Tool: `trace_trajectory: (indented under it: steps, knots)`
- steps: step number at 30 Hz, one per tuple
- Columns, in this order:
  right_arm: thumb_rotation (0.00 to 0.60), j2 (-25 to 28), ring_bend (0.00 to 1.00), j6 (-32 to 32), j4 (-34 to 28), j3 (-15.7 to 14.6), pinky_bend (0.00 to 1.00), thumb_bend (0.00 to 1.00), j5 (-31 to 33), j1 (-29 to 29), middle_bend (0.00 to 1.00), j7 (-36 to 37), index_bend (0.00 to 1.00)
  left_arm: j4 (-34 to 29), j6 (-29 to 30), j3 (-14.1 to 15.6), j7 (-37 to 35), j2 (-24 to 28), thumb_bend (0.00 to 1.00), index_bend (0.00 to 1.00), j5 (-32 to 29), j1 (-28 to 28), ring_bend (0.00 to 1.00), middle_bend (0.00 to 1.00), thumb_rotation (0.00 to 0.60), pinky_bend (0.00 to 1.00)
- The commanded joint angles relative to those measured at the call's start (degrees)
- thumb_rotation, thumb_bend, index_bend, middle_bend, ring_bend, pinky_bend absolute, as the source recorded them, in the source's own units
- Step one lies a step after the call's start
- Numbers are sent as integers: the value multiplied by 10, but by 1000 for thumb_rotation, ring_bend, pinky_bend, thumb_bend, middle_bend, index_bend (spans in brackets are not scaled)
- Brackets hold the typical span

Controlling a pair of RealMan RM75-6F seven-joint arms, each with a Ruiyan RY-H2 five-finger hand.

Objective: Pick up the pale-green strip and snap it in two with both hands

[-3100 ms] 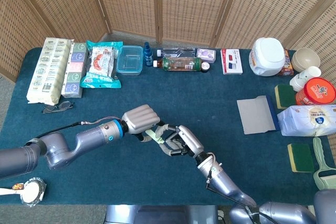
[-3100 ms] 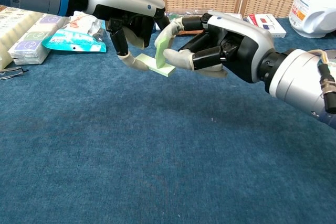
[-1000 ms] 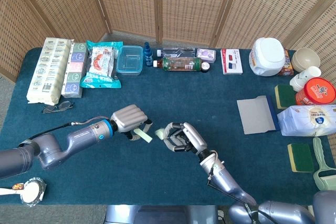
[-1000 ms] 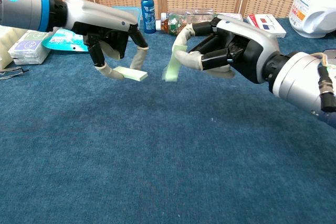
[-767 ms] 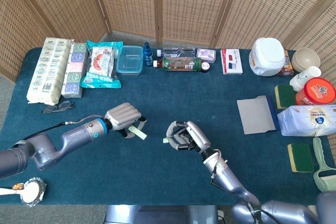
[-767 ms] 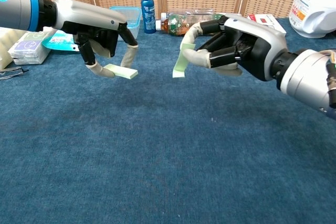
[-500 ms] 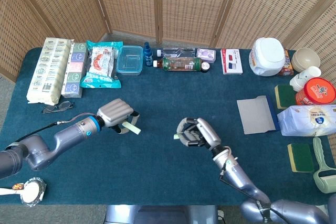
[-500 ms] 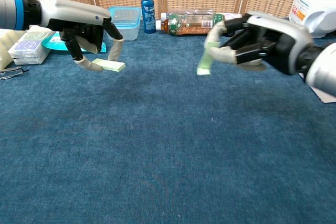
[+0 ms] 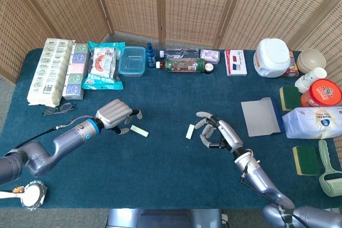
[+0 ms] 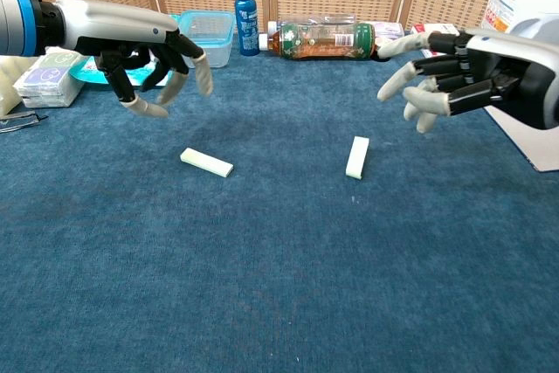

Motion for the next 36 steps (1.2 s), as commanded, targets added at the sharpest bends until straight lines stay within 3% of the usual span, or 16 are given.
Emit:
trace_trajectory:
  steps: [1,8,17,24,29,36]
  knots:
    - [600,4,389,5,1,-1,449,475,-2,-4,356,4,156,-5,6,-4,5,3,403,205,-5,4,393,361,597,598]
    - [600,17,273,24,11,0,343,475,-8,-15,297,8,158,-28,47,-11,13,27,382,189,-16,34,330,317,549,522]
    - [600,26,249,81,42,14,331,475,3,-42,289,-24,231,-87,158,5,32,86,382,171,-34,127,315,295,542,516]
    - [600,32,249,155,59,14,330,474,-4,-75,295,-109,269,-107,267,46,55,116,377,167,-36,237,309,289,544,504]
    - [600,55,249,207,41,-1,330,475,-6,-108,297,-245,277,-83,371,74,50,100,377,167,-59,349,308,289,545,502]
    - [600,74,242,239,4,-21,330,475,-2,-142,297,-350,287,-29,480,79,39,64,376,167,-39,444,308,289,550,495]
